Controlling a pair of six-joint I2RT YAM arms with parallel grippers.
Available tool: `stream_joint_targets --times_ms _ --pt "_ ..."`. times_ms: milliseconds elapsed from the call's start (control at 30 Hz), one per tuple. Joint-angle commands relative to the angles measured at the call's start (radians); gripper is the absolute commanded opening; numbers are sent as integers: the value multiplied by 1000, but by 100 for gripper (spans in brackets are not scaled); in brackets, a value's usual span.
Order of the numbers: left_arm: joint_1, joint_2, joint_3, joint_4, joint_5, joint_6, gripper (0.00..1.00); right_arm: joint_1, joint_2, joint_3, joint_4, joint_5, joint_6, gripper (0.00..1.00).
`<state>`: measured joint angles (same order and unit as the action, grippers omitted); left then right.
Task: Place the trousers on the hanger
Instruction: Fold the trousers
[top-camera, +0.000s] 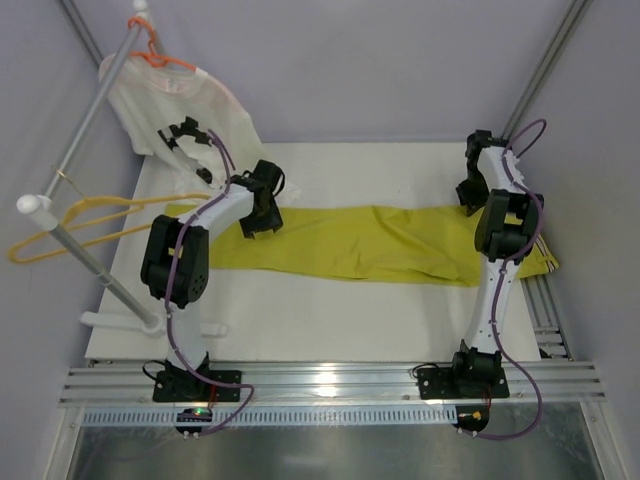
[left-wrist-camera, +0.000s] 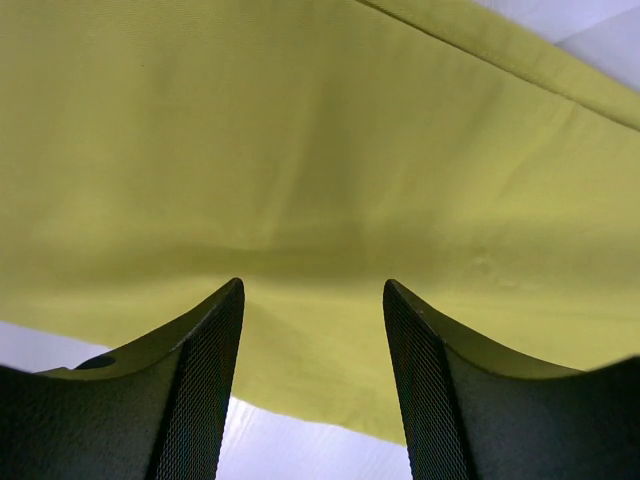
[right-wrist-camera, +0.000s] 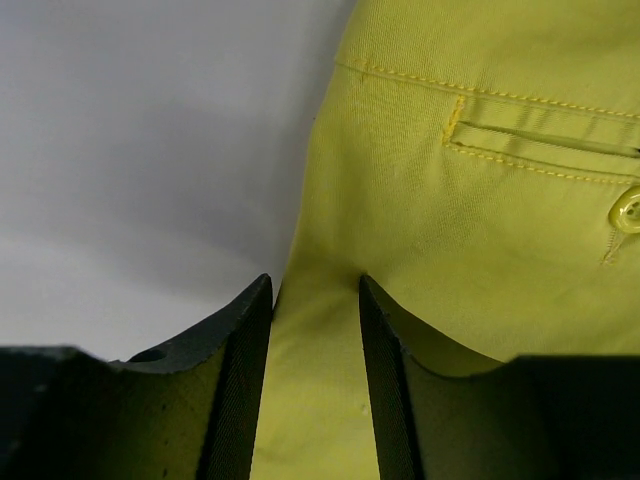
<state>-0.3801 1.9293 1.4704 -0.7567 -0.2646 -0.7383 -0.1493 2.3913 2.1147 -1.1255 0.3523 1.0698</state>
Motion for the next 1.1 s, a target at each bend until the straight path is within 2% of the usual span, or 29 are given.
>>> stream_joint_targets --times_ms 0,33,233,300,633,1033,1067 --pt "12 83 25 17 -17 16 59 -9 3 -1 12 22 7 43" --pt "12 97 27 11 -33 16 59 -12 5 -2 12 27 5 41" --pt "47 180 38 -38 -78 -3 59 -22 -11 -44 52 39 -30 16" --pt "58 198 42 -52 -81 -7 59 -27 -11 -51 64 34 -42 4" --pt "110 232 51 -104 -111 -26 59 -71 -69 -53 70 152 -68 4" --pt "130 235 61 -109 -101 -26 59 -111 -69 -47 93 156 -134 4" --pt "130 235 61 -105 -99 -21 59 -111 -69 -42 98 140 -163 7"
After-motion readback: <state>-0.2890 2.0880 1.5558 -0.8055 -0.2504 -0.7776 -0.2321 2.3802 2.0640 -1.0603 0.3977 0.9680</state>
